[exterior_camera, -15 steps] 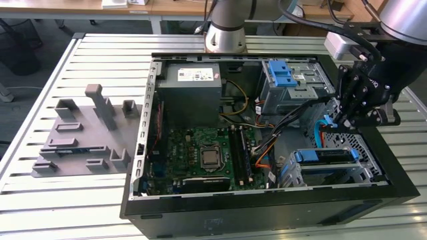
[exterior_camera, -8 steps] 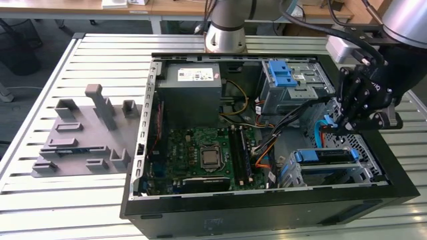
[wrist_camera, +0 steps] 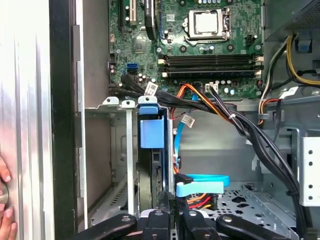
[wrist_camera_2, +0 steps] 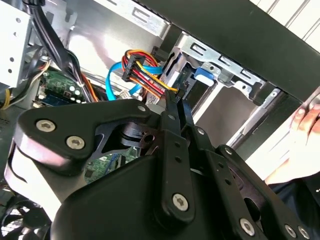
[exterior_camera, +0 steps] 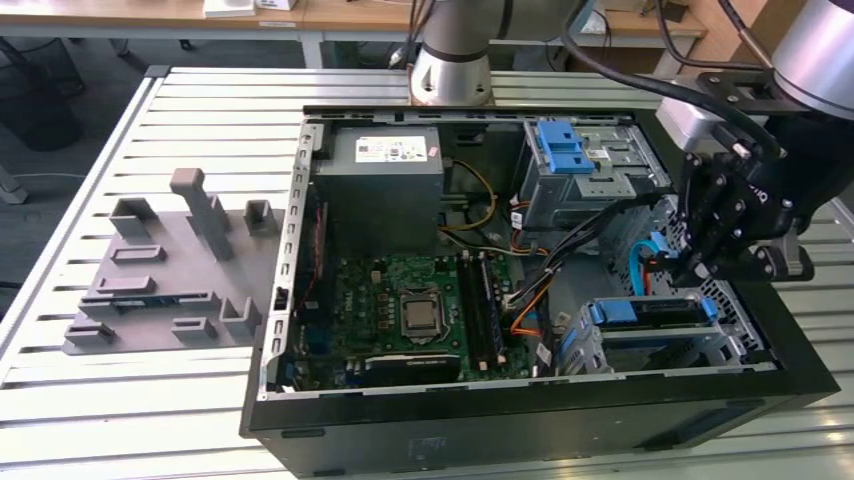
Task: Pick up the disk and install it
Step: 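Insert the first disk wire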
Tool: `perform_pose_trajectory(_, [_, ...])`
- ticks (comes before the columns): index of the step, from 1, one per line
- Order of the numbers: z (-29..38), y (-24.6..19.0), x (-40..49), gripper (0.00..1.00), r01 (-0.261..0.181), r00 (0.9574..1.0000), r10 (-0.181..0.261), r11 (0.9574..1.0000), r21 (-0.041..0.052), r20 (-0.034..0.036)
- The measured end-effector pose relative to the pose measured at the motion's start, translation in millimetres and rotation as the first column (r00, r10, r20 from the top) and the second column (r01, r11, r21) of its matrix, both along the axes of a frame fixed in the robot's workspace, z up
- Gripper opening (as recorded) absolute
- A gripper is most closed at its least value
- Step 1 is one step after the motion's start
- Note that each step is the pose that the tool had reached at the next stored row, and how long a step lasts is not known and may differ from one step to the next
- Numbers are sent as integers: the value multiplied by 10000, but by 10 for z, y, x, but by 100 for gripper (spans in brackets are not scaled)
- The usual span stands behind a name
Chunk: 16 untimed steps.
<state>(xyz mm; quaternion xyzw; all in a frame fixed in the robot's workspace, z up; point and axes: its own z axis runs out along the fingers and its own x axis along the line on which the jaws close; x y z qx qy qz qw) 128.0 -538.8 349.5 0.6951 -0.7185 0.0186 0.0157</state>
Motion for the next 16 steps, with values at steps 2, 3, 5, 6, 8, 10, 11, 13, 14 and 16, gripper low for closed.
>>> perform_pose_trajectory(2, [-5,-1,0,16,-15,10000,15,10000,-2,0])
perform_pose_trajectory(3, [-7,-1,0,16,-15,10000,15,10000,-2,0])
perform_pose_trajectory(5, [-11,-1,-2,16,-16,10000,16,10000,-1,0])
perform_pose_trajectory(6, [-13,-3,-6,16,-15,10000,15,10000,0,0])
perform_pose_trajectory(8, [-20,-13,-12,16,-15,10000,15,10000,-1,0])
perform_pose_trajectory(10, [-33,-23,-14,16,-17,10000,17,10000,2,0])
perform_pose_trajectory(11, [-43,-26,-14,16,-16,10000,16,10000,2,0])
perform_pose_trajectory(13, [-64,-35,-15,16,-16,10000,16,10000,-2,0])
perform_pose_trajectory(14, [-75,-41,-15,16,-15,10000,15,10000,-2,0])
perform_pose_trajectory(16, [-98,-54,-15,16,-15,10000,15,10000,-1,0])
